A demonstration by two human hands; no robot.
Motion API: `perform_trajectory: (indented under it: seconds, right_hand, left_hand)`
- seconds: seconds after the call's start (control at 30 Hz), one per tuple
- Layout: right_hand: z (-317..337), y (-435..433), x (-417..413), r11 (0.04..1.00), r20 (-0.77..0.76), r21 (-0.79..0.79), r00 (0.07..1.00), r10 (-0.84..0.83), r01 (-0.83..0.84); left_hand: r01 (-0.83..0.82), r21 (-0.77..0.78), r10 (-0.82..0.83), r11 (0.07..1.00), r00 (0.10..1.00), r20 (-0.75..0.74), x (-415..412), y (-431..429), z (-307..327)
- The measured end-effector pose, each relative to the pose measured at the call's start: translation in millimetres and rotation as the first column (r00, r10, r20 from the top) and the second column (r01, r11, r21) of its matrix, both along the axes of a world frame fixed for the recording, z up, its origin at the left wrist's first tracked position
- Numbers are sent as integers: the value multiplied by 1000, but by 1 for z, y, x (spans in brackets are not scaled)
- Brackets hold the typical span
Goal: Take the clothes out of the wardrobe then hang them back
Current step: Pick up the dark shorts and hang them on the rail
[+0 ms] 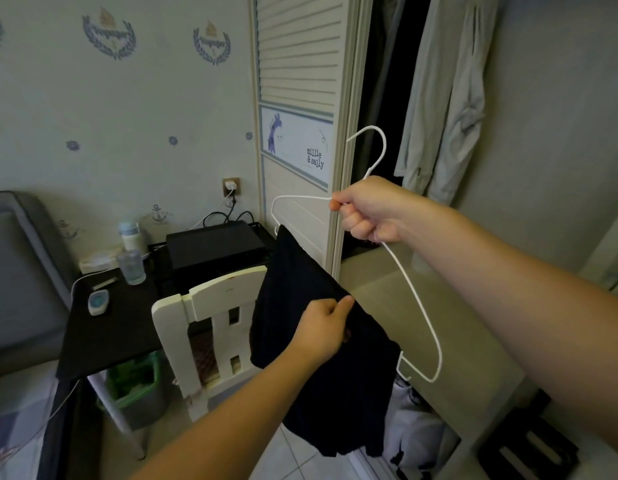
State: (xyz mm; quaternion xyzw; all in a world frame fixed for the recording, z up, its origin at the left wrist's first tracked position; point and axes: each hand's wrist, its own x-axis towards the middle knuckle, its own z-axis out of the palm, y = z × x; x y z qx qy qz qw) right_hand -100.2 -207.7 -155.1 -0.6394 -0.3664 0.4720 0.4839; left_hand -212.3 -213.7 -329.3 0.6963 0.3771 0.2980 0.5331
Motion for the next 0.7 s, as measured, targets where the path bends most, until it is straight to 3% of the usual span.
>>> perform_trajectory:
  seconds: [0.13, 0.27, 0.33, 0.37, 0.43, 0.53, 0.7]
  right_hand:
    - [-4, 2, 3, 998, 70, 43, 996, -58, 55]
    - [-11, 14, 3, 992, 139, 78, 985, -106, 96]
    - [-12, 16, 2, 996, 138, 54, 987, -80, 73]
    - [-11, 16, 1, 998, 146, 38, 988, -52, 47]
    - [-9, 13, 0, 1000, 169, 9, 986, 8, -9]
    - [-3, 9, 0, 996, 169, -15, 982, 86, -84]
    - [15, -1, 4, 984, 135, -47, 975, 179, -174]
  left_hand:
    - [10, -4, -10, 1000, 1000, 14, 1, 4, 6]
    - [294, 78, -288, 953, 954, -79, -6, -10, 17]
    - [353, 31, -346, 935, 929, -130, -11, -2, 17]
    - [307, -1, -304, 952, 944, -124, -15, 6, 16]
    - [74, 15, -72, 997, 991, -109, -24, 32, 7]
    - [-306, 99, 313, 947, 947, -67, -44, 72, 0]
    - [-253, -35, 254, 967, 965, 59, -61, 105, 11]
